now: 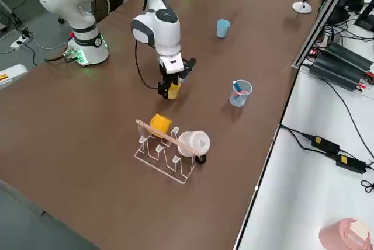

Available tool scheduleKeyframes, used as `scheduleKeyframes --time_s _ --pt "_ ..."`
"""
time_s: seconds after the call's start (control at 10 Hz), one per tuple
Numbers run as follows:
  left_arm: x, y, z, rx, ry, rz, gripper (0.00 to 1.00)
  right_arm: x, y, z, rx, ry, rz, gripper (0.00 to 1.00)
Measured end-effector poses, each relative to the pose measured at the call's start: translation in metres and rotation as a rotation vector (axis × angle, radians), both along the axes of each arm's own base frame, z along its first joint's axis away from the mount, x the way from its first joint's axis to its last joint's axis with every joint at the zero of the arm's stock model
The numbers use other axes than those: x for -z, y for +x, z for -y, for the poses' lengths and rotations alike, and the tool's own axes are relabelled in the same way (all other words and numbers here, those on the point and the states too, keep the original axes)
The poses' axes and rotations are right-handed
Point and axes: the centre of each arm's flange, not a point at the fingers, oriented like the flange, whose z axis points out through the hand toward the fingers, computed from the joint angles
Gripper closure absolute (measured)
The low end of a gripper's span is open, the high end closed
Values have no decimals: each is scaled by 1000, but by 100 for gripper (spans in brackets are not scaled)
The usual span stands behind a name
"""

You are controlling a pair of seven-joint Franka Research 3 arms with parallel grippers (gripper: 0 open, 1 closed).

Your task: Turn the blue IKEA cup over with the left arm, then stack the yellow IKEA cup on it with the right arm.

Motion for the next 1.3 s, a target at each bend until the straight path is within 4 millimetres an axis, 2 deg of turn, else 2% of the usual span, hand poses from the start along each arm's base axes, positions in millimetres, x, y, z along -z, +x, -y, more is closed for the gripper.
scheduleKeyframes --time_s 0.4,0.7,0.9,1.0,1.3 --pt "0 0 0 0 0 0 1 24 -4 -2 9 11 13 0" --pt "0 0 1 1 0 0 1 28 -3 -3 11 12 25 7" --pt "0 0 1 2 0 0 1 37 -4 -4 16 17 22 15" --pt "0 0 1 2 0 0 1 39 -4 -4 23 18 20 26" --pt "0 0 1 2 0 1 1 41 -4 -4 92 24 19 74"
